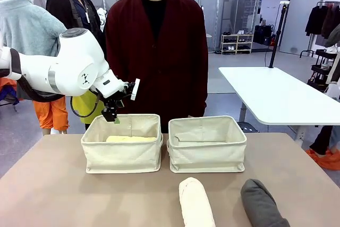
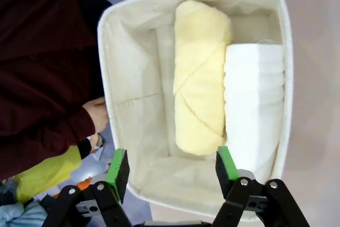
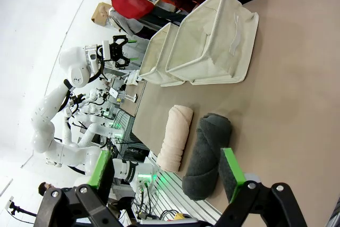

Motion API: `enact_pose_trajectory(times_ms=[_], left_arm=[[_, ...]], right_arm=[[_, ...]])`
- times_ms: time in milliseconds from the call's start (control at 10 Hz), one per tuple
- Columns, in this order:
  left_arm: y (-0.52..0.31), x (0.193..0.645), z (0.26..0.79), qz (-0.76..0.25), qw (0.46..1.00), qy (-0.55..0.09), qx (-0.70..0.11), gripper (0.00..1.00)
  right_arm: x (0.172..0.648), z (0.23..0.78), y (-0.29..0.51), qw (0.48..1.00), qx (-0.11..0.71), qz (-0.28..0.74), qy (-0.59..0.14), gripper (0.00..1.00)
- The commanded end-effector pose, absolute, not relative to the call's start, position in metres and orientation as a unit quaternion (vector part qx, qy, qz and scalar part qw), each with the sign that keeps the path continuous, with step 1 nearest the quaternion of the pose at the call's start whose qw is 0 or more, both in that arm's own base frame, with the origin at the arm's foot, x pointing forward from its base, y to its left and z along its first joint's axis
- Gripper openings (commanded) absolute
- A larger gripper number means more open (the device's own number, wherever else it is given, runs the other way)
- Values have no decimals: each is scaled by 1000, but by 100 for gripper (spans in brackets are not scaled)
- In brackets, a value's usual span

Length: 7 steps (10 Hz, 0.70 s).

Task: Divide the towels into two baskets.
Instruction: Pick up one hotel-folded towel from the bottom of the table and place it in the Fabric basket indicated by the person.

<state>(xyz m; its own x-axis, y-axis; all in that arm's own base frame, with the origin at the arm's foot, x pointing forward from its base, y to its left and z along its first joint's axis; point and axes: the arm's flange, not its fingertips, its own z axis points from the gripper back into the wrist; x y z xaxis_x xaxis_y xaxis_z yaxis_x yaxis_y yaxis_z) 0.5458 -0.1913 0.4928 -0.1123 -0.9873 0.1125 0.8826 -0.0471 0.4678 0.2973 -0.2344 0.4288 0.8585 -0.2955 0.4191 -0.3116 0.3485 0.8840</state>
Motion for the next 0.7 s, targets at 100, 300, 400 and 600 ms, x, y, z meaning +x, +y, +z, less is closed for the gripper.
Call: enact_pose_trajectory(times_ms=[100, 300, 400, 600], left_arm=[[-131, 503, 545, -648, 723, -237, 39, 82], [-98, 477, 562, -641, 734, -212, -69, 82], [-74, 469, 567, -620, 745, -208, -130, 82], [-3, 452, 561, -522, 789, -228, -230, 82]], right_arm=[[294, 431, -233, 774, 573, 8, -271, 100], [294, 431, -233, 774, 573, 8, -271, 100], [294, 431, -233, 774, 573, 8, -271, 100], [294, 431, -233, 774, 573, 8, -271, 100]])
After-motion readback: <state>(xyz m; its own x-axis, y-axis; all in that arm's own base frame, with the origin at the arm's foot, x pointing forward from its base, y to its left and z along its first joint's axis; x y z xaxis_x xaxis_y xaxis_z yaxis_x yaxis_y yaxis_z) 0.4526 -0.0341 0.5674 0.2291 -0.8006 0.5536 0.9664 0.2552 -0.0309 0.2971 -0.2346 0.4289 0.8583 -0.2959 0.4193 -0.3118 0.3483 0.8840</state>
